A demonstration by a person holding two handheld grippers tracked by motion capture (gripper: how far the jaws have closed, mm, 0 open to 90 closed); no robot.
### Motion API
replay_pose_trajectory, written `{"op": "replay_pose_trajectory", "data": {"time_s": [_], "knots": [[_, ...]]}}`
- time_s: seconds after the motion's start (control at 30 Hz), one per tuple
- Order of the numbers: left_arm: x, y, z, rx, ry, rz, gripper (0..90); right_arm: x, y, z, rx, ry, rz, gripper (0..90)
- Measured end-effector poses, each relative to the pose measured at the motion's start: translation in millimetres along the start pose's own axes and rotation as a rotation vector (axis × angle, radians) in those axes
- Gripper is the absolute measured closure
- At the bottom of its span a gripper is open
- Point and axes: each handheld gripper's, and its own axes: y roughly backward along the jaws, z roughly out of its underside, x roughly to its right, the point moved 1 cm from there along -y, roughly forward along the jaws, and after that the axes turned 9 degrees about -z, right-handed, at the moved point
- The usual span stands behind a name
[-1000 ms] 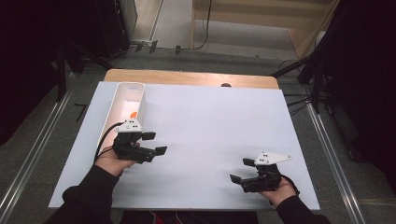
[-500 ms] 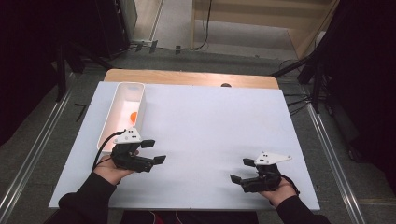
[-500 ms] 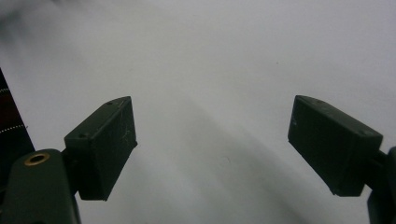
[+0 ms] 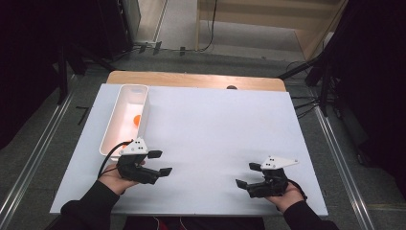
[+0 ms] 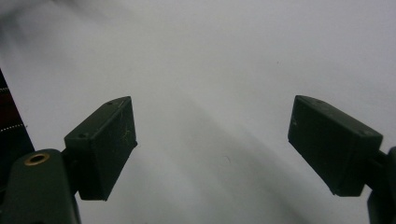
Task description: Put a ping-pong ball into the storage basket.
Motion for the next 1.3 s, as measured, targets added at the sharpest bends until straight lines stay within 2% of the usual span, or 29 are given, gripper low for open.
{"op": "replay_pose_trajectory", "data": {"time_s": [0.03, 0.37, 0.5, 0.6, 0.7, 0.97, 1.3], "knots": [[0.5, -1.1, 1.3, 0.003, 0.01, 0.002, 26.4, 0.1, 0.0, 0.0, 0.001, 0.002, 0.0, 13.7], [4.2, -4.0, 15.8, -0.056, -0.014, 0.023, 26.4, 0.1, 0.2, 0.2, 0.003, 0.0, 0.0, 13.8], [3.0, -4.8, 25.6, -0.071, -0.037, 0.058, 25.4, 0.2, 0.2, 0.2, 0.003, -0.001, 0.0, 13.7], [2.1, -4.8, 30.8, -0.092, -0.06, 0.058, 24.5, 0.1, 0.4, 0.3, 0.003, 0.001, 0.0, 13.8], [1.2, -3.2, 34.4, -0.103, -0.066, 0.056, 24.4, 0.1, 0.4, 0.3, 0.002, 0.0, 0.0, 13.8], [-3.6, 2.1, 39.7, -0.11, -0.055, 0.027, 24.3, 0.2, 0.1, 0.3, 0.001, -0.001, 0.004, 13.7], [-3.7, 2.1, 38.8, -0.114, -0.06, 0.024, 24.3, 0.5, 0.3, 0.7, 0.0, 0.0, 0.004, 13.7]]}}
